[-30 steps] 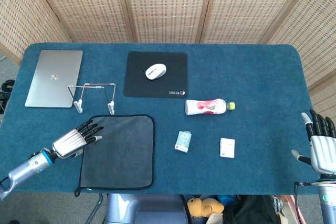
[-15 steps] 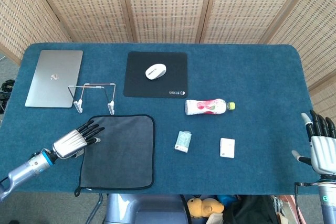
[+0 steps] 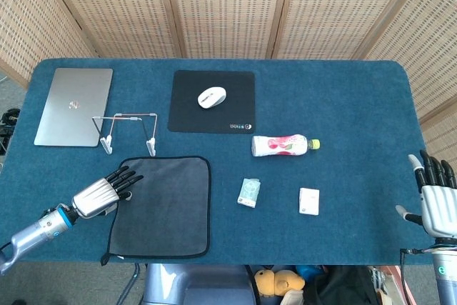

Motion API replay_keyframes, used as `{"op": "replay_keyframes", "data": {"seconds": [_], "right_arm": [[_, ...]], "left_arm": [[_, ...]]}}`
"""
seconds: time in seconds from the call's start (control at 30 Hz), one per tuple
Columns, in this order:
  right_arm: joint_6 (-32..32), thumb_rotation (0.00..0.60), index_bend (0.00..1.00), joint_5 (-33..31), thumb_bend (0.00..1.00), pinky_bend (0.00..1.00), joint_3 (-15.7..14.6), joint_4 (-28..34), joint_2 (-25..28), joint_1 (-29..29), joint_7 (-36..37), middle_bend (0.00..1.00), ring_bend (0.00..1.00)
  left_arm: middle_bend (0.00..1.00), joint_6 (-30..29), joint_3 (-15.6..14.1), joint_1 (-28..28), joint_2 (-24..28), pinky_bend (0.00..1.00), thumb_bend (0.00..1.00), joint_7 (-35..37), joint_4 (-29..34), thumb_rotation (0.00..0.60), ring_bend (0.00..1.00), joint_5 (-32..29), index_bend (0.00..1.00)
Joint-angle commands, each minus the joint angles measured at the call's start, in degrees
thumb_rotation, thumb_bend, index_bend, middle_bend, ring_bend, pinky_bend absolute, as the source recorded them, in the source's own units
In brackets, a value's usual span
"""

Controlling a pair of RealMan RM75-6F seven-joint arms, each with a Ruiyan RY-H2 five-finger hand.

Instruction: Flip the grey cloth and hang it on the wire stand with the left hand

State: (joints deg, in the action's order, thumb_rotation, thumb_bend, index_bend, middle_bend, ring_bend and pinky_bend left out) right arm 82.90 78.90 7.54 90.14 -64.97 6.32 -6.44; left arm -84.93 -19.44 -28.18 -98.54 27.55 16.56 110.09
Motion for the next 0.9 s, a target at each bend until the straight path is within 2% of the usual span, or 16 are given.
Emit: {"op": "replay_keyframes", "data": {"seconds": [0.03, 0.43, 0.9], "right_arm": [[0.0, 0.600, 0.00, -0.1, 0.00, 0.00, 0.0, 0.0, 0.0, 0.0, 0.0, 0.00, 0.00], [-0.1, 0.600, 0.00, 0.0, 0.00, 0.00, -0.1, 0.2, 0.1, 0.0, 0.2, 0.00, 0.00], [-0.2, 0.600, 0.00, -0.1, 0.00, 0.00, -0.1, 0.4, 0.5, -0.1, 0.8, 0.00, 0.00]], "left_arm": [[0.00, -0.1, 0.0, 0.0, 0.0, 0.00, 0.46, 0.0, 0.0, 0.600, 0.00, 0.0, 0.43], [0.00, -1.6, 0.2, 0.0, -0.6, 0.00, 0.46, 0.2, -0.3, 0.600, 0.00, -0.2, 0.65], [0.00, -5.4, 1.9, -4.0, -2.1, 0.00, 0.46, -2.3, 2.1, 0.600, 0.00, -0.2, 0.67]]}}
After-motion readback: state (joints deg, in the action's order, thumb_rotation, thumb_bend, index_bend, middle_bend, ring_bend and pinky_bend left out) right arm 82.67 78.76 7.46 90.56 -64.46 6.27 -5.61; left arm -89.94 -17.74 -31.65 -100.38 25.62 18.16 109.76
